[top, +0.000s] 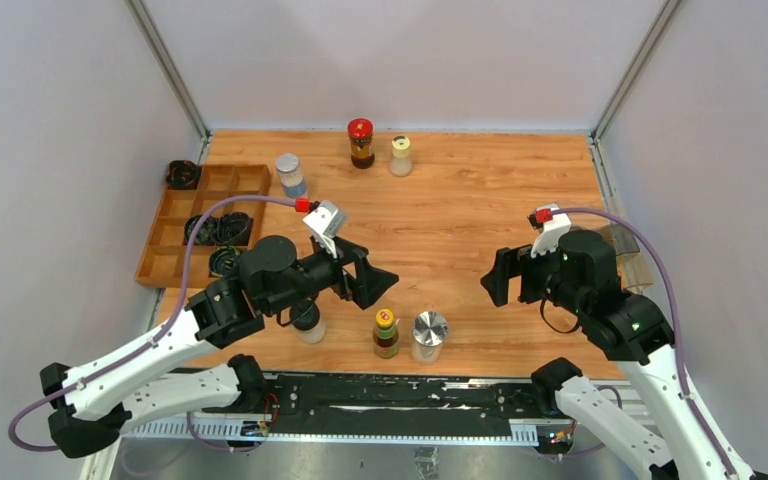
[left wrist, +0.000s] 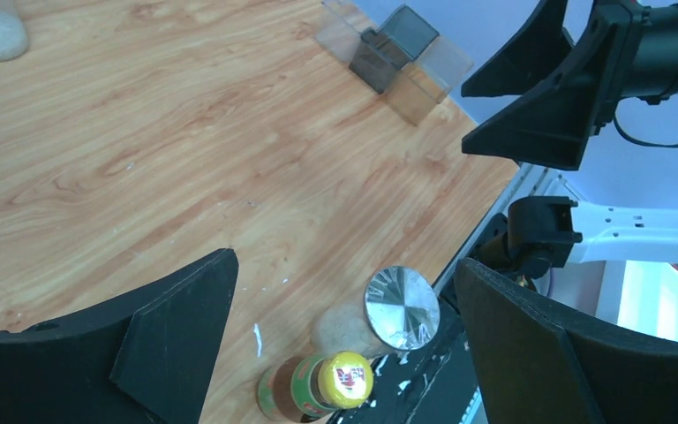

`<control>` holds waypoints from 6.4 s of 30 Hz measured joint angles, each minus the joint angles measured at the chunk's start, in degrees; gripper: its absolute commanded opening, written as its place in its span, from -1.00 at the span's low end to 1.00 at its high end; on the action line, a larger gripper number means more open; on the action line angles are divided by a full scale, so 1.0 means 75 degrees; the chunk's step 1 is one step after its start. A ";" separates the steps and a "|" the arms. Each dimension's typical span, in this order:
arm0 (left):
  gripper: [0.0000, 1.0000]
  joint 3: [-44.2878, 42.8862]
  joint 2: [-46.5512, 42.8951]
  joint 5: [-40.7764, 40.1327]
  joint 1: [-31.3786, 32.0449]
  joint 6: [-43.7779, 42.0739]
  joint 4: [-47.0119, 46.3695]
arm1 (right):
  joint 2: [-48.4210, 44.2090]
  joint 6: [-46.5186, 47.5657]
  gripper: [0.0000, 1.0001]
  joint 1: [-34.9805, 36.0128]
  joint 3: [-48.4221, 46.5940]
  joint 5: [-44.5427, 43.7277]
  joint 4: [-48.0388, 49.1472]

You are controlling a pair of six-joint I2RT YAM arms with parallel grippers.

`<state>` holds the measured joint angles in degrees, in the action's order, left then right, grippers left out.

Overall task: Organize the condiment bottles
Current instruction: Move the storage box to the center of the board.

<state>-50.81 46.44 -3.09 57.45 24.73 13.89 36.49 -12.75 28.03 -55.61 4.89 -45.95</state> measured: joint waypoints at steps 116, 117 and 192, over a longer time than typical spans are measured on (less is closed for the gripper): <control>1.00 0.0979 -0.1821 -0.0606 -0.0052 0.1431 0.3255 | 0.9017 -0.0906 -1.00 -0.4590 -0.2818 -0.1285 0.0816; 1.00 0.1003 -0.1871 -0.0603 -0.0052 0.1445 0.3261 | 0.8985 -0.0909 -1.00 -0.4424 -0.2818 -0.1294 0.0816; 1.00 0.1134 -0.2879 -0.1011 -0.0052 0.1990 0.4028 | 1.3379 -0.3002 -0.66 0.1399 -0.9500 -0.1510 -0.0536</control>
<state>-42.30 24.84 -10.68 57.06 39.66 44.10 136.84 -35.27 38.52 -126.87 -6.44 -49.98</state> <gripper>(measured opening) 1.000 0.092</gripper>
